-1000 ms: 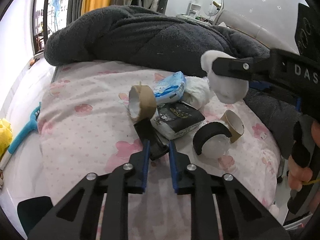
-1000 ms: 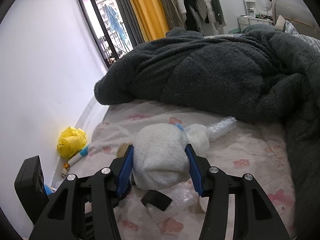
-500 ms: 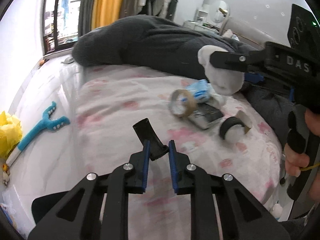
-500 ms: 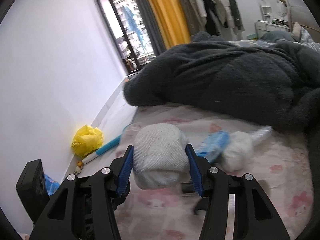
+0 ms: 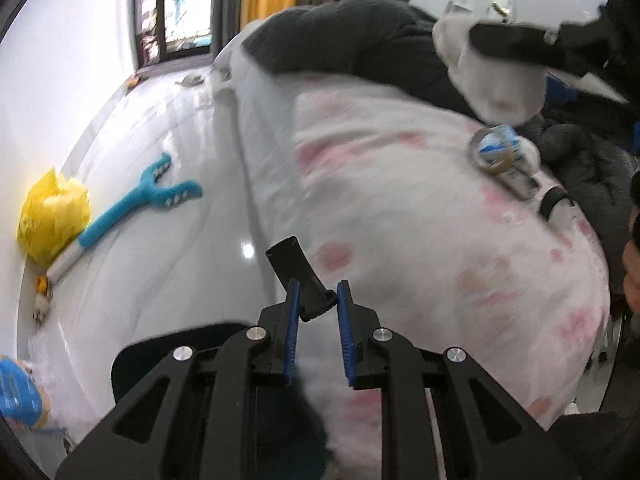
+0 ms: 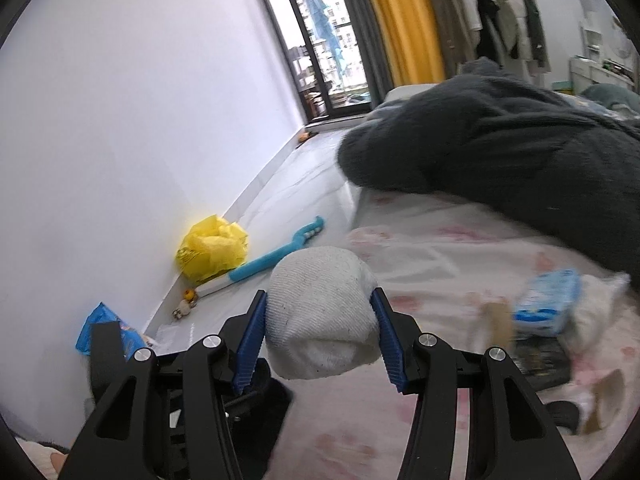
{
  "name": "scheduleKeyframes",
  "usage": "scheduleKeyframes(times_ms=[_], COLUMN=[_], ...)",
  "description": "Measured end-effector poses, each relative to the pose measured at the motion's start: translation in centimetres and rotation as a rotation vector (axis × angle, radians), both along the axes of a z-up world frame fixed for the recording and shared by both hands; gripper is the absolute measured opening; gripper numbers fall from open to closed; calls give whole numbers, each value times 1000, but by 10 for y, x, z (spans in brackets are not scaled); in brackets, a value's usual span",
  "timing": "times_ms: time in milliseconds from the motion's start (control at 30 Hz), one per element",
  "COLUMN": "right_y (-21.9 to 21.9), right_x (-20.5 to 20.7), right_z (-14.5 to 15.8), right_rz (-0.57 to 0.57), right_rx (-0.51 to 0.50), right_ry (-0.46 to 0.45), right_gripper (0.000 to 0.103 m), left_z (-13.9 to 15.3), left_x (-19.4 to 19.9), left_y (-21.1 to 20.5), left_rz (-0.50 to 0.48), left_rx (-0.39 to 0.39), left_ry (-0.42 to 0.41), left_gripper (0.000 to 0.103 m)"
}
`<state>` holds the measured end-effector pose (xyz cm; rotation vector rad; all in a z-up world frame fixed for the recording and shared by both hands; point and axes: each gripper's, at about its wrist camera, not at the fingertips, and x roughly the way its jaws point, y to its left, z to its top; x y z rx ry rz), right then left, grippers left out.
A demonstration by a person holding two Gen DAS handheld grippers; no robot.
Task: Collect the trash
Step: 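Carry the white cloth ball with the right tool over the teal bin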
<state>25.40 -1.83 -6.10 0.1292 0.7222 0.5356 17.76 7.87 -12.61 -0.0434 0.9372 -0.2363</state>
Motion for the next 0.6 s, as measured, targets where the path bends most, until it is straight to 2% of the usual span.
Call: scheduleKeyframes(times_ms=[200,600], right_y=[53,138], right_x=[-7,-11], right_z=[-12,-54], right_rz=[83,197], right_rx=[-34,-87], right_ry=[25,156], right_gripper=[53,53], left_z=[-36,-88], left_x=[-8,-27], left_y=[47,109], left_rz=[75,140], left_rx=[2,9], left_ry=[146,360], left_gripper=[20,20])
